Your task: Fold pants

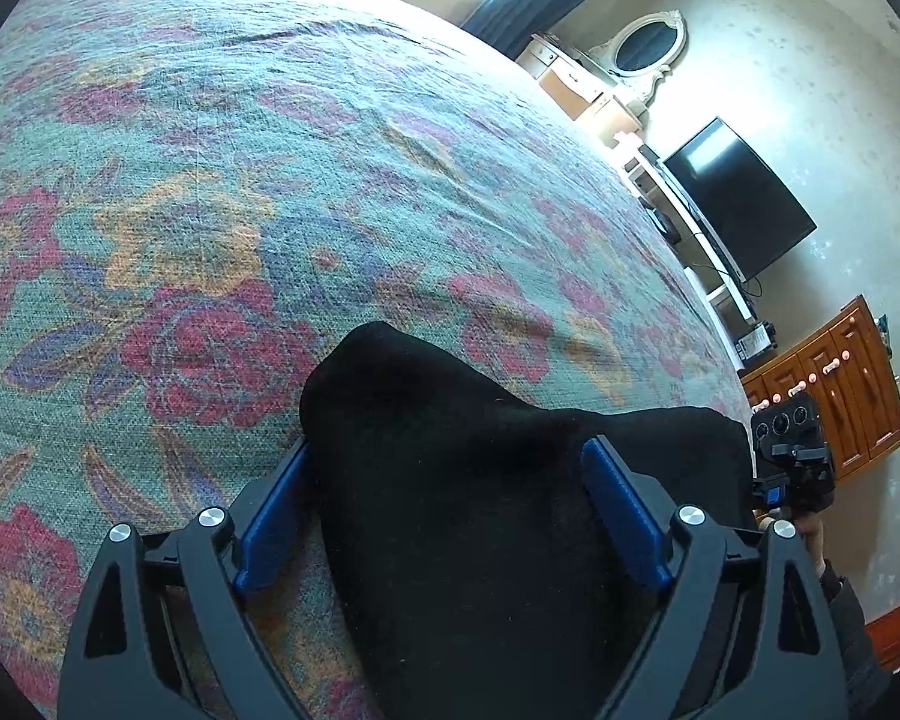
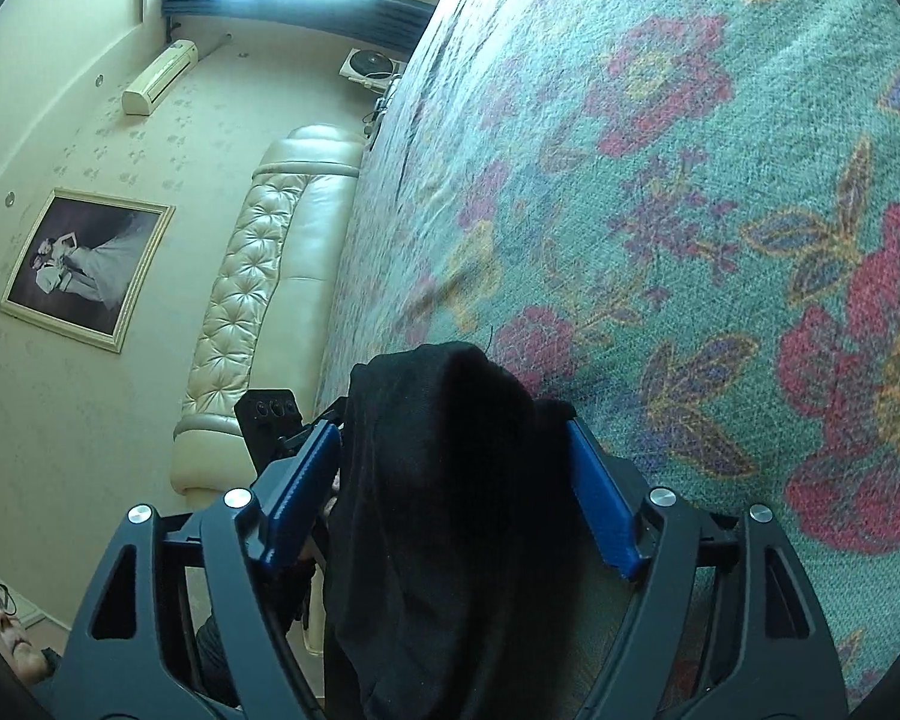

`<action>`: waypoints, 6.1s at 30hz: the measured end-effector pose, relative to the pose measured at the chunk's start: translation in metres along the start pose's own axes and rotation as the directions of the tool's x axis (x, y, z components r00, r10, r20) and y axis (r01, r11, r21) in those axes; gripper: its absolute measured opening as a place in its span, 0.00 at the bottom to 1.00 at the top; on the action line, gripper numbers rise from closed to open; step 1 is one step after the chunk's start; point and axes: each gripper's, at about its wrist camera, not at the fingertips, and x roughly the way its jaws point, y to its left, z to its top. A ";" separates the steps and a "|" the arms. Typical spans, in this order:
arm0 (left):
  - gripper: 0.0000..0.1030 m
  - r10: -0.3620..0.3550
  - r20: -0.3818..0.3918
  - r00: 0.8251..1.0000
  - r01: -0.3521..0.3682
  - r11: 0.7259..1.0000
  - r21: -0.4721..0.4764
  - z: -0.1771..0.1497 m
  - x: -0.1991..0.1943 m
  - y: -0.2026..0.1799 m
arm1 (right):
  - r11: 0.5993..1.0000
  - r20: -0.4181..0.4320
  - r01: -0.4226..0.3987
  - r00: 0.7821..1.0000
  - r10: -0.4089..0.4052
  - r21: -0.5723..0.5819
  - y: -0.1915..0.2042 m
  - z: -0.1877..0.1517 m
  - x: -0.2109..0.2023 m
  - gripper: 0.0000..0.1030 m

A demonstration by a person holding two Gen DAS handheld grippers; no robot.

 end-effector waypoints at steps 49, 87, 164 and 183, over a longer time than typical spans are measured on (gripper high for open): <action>0.33 0.166 0.166 0.972 -0.150 0.983 -0.105 0.038 -0.069 0.047 | 0.998 0.032 -0.021 0.999 0.023 -0.053 0.075 0.020 0.087 0.31; 0.61 -0.013 0.134 0.991 0.052 0.957 -0.287 -0.086 -0.123 0.071 | 0.996 -0.036 -0.020 0.999 0.023 0.083 0.053 -0.065 0.076 0.69; 0.46 -0.064 0.056 0.996 0.073 0.980 -0.184 -0.102 -0.122 0.046 | 0.987 -0.037 0.087 0.996 -0.083 0.134 0.037 -0.104 0.044 0.39; 0.75 0.095 0.116 0.989 -0.076 0.984 -0.159 0.012 -0.085 0.088 | 0.986 0.080 0.140 0.986 -0.147 0.087 0.045 0.027 0.094 0.37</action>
